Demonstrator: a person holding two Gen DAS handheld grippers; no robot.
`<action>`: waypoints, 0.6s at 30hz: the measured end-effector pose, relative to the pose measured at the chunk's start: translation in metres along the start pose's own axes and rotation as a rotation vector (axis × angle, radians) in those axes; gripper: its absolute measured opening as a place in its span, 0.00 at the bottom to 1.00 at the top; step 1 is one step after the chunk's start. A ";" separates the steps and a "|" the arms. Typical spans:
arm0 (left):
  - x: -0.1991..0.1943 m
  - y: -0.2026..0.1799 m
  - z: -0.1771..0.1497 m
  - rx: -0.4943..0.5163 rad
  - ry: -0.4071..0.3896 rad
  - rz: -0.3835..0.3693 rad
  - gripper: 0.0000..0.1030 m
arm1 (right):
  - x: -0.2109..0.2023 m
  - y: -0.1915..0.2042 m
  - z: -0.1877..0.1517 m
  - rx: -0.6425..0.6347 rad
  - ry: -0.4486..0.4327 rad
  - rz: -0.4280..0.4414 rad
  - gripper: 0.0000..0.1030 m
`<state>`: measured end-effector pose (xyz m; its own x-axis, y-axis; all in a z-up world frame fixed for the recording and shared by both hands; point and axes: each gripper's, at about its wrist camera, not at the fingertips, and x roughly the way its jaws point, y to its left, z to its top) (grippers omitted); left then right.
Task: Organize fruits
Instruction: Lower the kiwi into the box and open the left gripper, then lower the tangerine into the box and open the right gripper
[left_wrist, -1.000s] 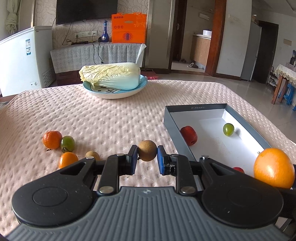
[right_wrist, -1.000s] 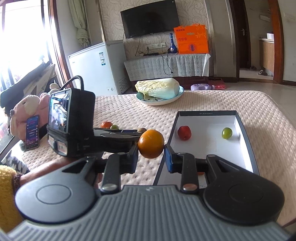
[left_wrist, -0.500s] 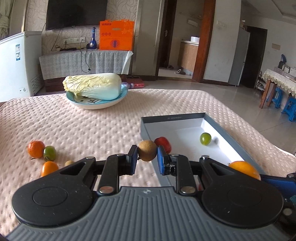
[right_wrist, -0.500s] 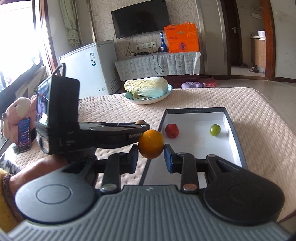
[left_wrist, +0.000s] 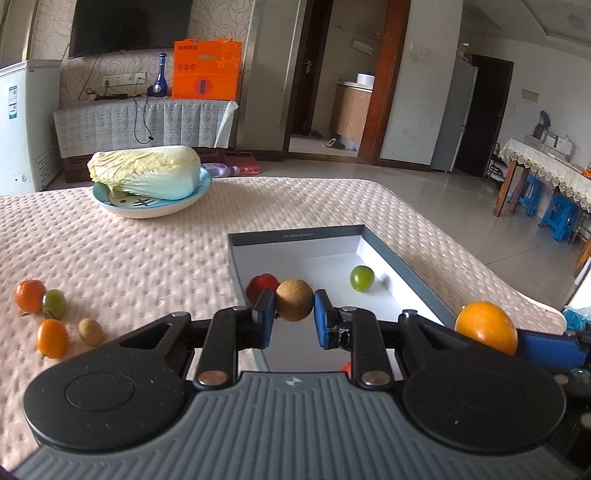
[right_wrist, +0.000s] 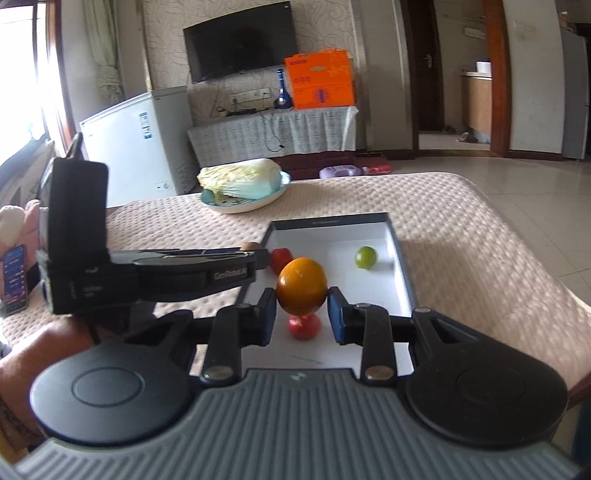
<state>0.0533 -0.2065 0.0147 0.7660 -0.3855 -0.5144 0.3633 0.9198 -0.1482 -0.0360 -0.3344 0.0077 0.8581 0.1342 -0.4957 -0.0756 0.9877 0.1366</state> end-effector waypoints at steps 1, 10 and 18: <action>0.002 -0.003 -0.001 0.003 0.005 -0.004 0.26 | -0.001 -0.003 0.000 0.004 -0.001 -0.013 0.32; 0.021 -0.032 -0.011 0.034 0.045 -0.035 0.26 | -0.005 -0.024 -0.004 0.033 0.001 -0.049 0.32; 0.028 -0.039 -0.011 0.054 0.055 -0.025 0.45 | -0.005 -0.028 -0.004 0.040 0.002 -0.048 0.32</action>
<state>0.0548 -0.2519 -0.0034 0.7268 -0.4023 -0.5567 0.4109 0.9041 -0.1169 -0.0406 -0.3620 0.0032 0.8590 0.0871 -0.5046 -0.0140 0.9891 0.1469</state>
